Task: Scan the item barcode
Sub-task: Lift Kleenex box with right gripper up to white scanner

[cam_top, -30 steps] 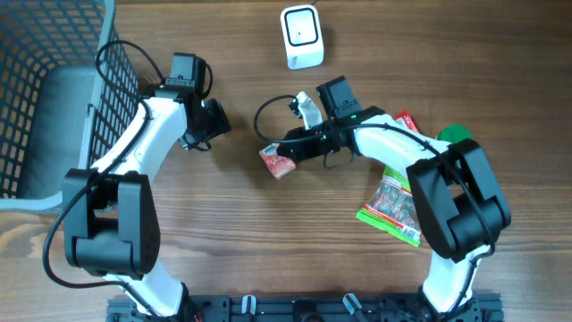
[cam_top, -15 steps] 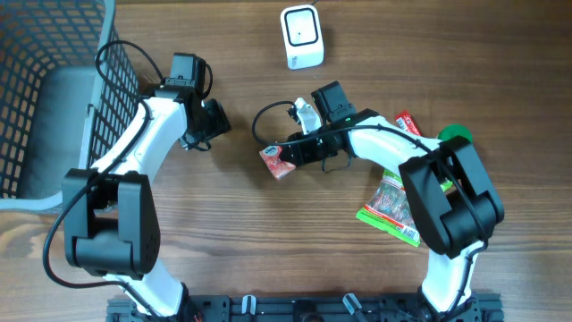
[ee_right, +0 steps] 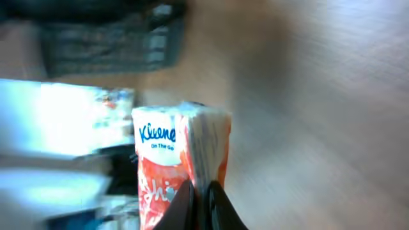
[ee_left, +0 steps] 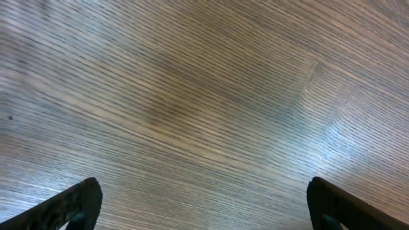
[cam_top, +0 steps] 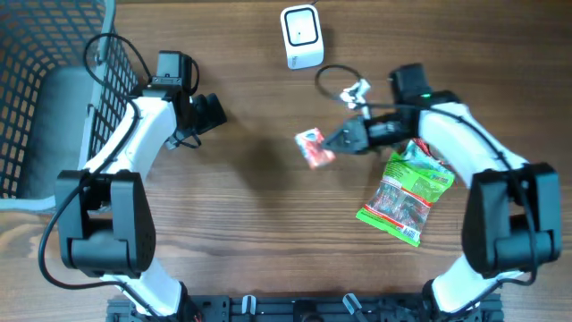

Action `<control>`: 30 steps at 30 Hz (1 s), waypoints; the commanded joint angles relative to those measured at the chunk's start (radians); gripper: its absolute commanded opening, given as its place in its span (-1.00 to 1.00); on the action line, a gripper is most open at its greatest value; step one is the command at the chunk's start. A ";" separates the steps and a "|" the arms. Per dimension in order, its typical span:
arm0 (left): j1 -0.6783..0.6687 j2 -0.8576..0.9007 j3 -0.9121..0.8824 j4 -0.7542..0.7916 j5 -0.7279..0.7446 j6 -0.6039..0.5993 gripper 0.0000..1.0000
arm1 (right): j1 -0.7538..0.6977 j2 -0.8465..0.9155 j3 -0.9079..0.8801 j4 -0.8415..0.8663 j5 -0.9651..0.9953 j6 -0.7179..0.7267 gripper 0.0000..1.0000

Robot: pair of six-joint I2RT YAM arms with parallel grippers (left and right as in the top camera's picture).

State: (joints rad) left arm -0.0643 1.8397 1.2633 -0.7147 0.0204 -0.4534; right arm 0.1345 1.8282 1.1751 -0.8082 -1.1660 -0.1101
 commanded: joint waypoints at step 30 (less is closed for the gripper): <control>0.010 -0.011 0.010 -0.011 0.102 0.005 1.00 | -0.105 -0.525 -0.006 -0.118 0.141 -0.087 -0.91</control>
State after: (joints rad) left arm -0.0624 1.8397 1.2633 -0.7261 0.1066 -0.4538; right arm -0.0051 1.2663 1.1675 -0.9489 -1.3506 -0.2882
